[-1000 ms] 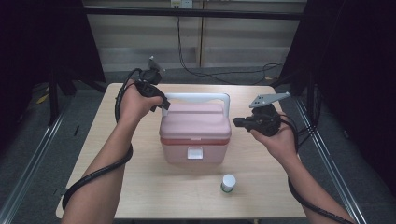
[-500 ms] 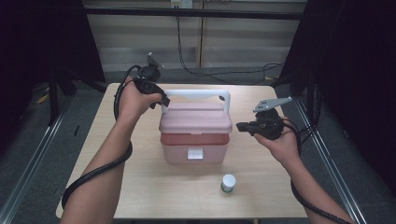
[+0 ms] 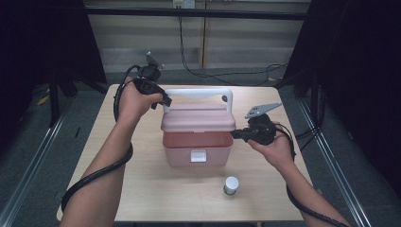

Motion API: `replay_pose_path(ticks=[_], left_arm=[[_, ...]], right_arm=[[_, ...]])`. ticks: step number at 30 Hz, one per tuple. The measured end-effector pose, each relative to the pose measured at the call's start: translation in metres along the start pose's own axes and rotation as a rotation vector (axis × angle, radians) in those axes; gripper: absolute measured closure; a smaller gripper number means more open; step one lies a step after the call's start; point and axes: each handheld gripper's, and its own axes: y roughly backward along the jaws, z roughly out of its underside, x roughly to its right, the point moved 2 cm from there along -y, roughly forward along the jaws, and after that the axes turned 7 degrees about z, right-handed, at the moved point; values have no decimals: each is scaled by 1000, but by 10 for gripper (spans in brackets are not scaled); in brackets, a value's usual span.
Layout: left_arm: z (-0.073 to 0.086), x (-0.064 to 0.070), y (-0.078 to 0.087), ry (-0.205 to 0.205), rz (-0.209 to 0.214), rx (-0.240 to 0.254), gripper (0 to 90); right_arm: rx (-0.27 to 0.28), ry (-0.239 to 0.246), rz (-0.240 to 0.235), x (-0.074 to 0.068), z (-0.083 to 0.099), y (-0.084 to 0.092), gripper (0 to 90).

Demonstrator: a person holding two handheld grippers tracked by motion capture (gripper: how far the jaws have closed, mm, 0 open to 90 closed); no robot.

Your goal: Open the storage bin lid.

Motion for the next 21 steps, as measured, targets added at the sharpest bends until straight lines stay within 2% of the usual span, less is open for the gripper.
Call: replay_pose_path(ticks=[3, 9, 14, 17, 21], left_arm=[[1, -1, 0, -13, -3, -3, 715], [1, -1, 0, -7, 5, 8, 715], [3, -2, -1, -19, 4, 6, 714], [5, -3, -2, -3, 12, 16, 713], [6, -4, -2, -16, 13, 33, 709]], right_arm=[[2, 8, -8, -4, -4, -3, 900], [15, 10, -18, -8, -12, -5, 900], [9, 14, -21, -10, -12, -8, 900], [10, 13, -17, -10, -12, -10, 900], [14, 8, -19, -10, -12, -9, 900]])
